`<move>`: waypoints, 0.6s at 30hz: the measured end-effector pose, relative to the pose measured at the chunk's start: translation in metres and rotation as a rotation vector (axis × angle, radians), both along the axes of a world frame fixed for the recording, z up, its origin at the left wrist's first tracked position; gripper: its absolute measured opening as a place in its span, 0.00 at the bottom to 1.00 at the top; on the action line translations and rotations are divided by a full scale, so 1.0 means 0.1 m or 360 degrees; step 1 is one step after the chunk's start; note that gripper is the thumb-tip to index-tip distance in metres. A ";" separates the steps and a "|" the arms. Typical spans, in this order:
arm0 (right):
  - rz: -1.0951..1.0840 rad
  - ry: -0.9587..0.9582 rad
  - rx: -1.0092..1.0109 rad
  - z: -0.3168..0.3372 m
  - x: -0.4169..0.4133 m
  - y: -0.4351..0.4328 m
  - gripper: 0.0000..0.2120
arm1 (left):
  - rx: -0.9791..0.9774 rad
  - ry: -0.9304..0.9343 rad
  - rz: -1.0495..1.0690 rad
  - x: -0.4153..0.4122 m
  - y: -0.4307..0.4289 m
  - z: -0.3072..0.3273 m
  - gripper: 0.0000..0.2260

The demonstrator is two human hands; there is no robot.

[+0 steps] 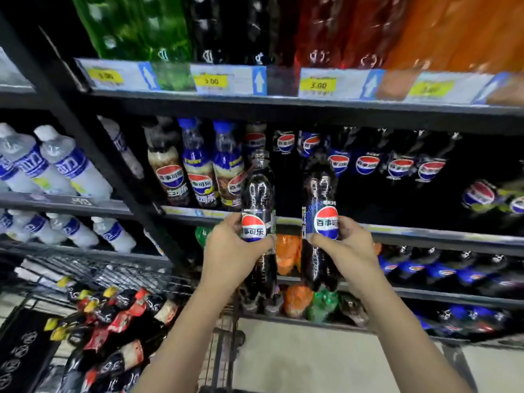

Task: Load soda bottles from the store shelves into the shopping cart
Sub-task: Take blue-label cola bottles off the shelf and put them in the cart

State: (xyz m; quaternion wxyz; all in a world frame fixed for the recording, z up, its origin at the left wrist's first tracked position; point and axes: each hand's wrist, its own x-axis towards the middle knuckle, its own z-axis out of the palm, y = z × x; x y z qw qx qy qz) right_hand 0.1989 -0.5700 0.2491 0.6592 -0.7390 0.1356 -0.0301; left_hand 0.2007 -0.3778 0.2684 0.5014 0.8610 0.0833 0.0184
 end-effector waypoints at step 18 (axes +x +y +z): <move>0.0079 -0.0299 -0.0140 -0.01 1.30 -0.11 0.22 | 0.0058 -0.0462 0.0111 1.24 -0.52 0.03 0.24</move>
